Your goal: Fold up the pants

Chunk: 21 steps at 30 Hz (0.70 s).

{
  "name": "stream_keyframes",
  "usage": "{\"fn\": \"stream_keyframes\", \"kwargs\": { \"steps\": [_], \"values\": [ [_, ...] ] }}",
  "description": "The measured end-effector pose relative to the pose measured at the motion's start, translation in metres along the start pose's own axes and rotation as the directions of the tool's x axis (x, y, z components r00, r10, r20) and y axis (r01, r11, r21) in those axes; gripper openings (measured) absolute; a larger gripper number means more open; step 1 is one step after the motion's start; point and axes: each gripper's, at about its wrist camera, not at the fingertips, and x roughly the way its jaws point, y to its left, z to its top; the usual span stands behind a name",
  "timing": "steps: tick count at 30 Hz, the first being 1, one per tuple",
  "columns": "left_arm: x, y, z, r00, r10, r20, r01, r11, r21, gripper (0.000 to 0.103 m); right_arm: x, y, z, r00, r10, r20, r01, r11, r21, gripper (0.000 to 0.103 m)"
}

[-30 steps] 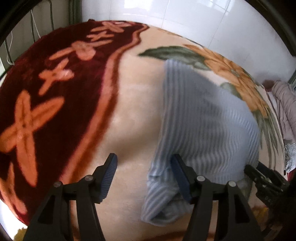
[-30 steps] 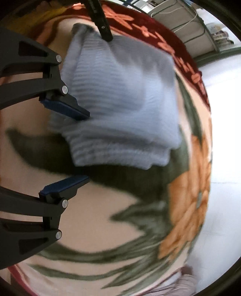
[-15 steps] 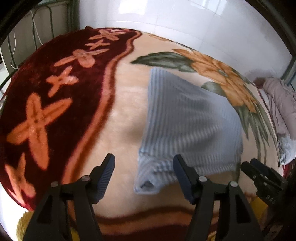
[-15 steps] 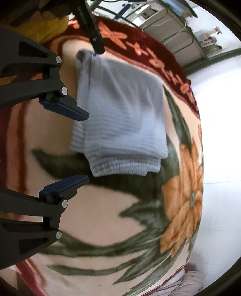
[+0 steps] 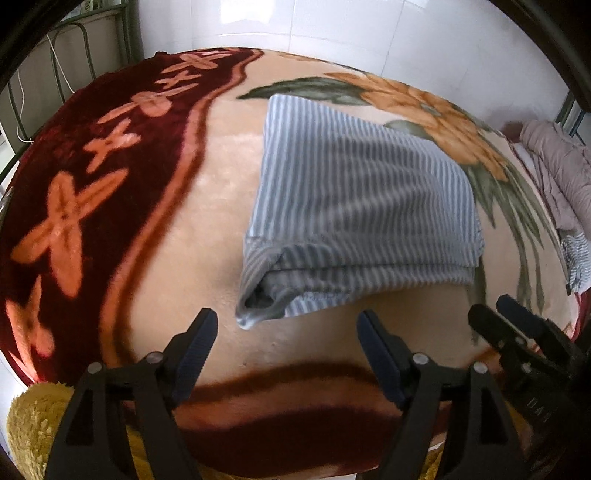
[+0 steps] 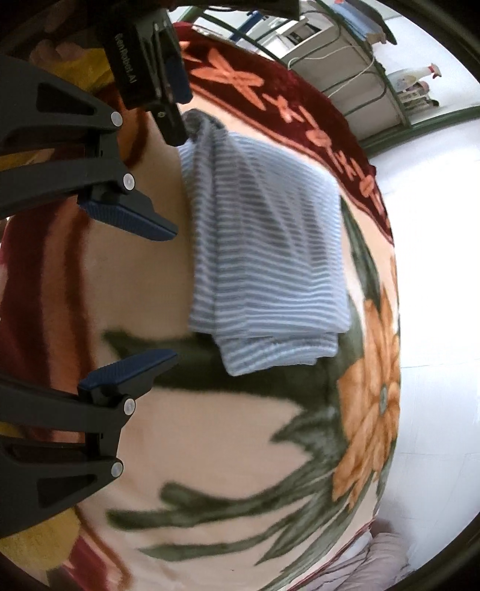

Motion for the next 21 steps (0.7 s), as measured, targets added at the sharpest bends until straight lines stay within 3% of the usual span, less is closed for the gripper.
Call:
{"fn": "stream_keyframes", "kwargs": {
  "steps": [21],
  "values": [
    [0.011,0.0,-0.005,1.0,0.027,-0.003,-0.027,0.999,0.022,0.081,0.013,-0.003,-0.008,1.0,-0.012,-0.019,0.012,1.0,0.0,0.062]
  ]
}}
